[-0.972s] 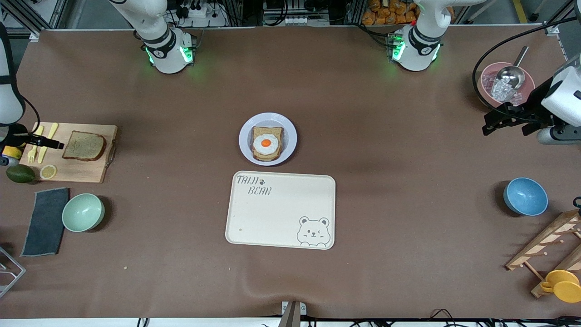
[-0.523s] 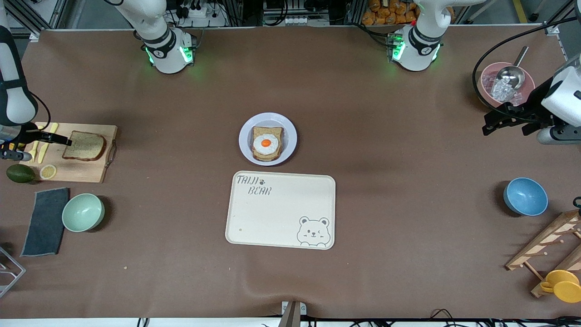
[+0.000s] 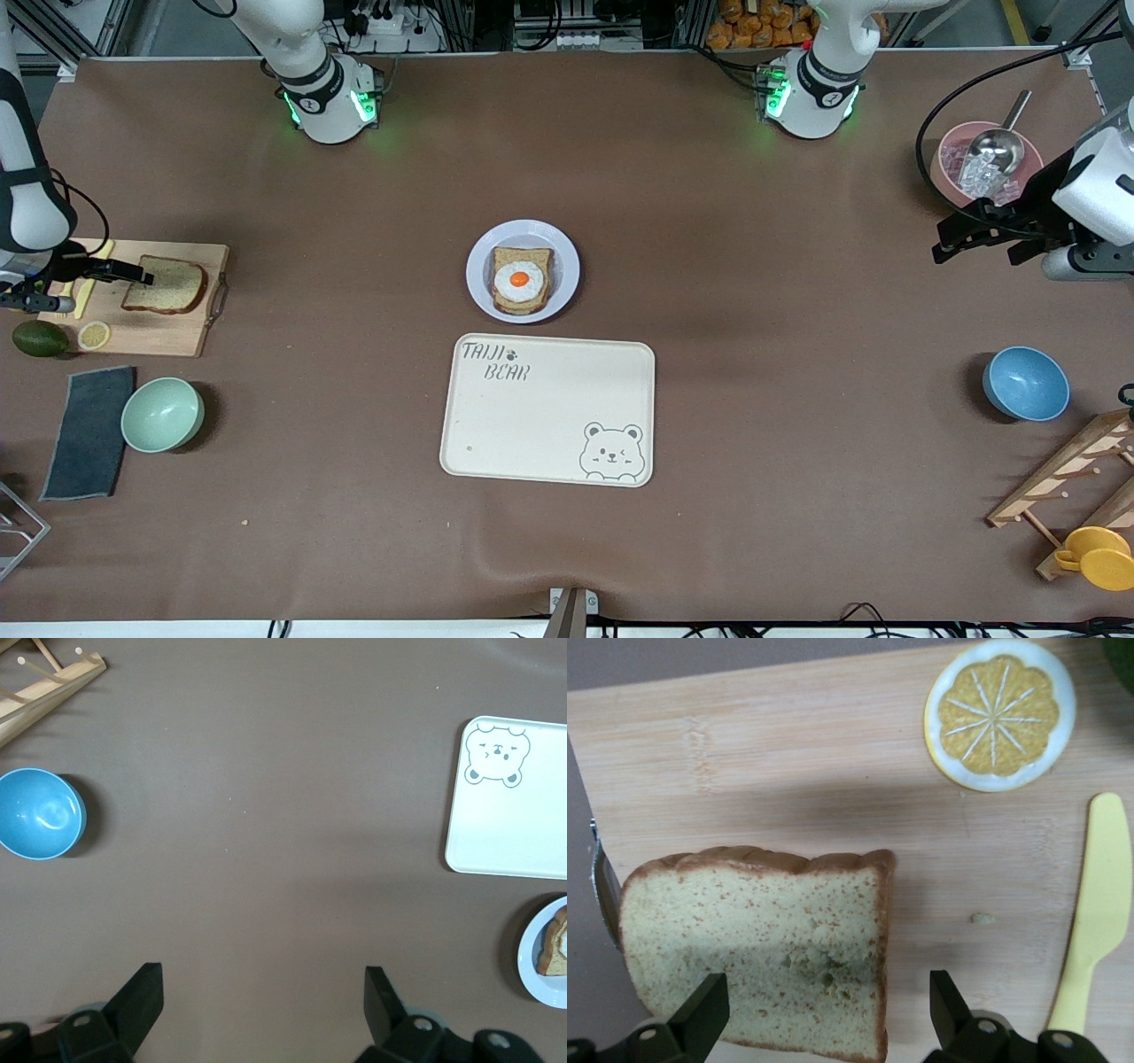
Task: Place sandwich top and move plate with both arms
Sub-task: 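Lower the right gripper and grasp the plain bread slice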
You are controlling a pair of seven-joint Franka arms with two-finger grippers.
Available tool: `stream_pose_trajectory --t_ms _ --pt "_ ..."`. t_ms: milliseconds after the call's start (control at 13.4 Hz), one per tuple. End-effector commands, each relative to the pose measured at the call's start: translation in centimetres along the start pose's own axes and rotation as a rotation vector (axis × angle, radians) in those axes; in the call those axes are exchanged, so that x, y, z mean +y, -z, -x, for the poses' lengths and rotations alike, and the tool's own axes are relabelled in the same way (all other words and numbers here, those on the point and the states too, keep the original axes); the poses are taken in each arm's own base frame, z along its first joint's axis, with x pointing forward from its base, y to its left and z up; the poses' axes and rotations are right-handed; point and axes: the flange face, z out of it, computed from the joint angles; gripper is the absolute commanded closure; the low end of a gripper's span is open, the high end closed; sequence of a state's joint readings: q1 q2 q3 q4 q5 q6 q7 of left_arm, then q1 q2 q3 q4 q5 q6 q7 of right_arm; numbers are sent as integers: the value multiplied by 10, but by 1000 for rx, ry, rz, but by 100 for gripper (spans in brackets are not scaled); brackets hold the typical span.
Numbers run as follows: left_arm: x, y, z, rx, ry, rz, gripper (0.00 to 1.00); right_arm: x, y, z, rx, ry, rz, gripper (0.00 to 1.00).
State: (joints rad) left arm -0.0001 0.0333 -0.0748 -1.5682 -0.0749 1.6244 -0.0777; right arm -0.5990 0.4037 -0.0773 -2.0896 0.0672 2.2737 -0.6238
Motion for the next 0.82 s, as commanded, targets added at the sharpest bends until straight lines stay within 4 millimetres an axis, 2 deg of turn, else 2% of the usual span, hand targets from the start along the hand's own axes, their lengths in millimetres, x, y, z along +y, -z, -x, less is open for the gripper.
stream_pose_trajectory --t_ms 0,149,747 --pt "4 6 -1 12 1 15 0 9 -5 0 19 33 -15 0" --pt "6 6 -1 18 0 16 0 13 -14 2 8 42 -23 0" --pt "6 5 -1 8 -14 42 0 24 -23 10 -4 23 -36 0"
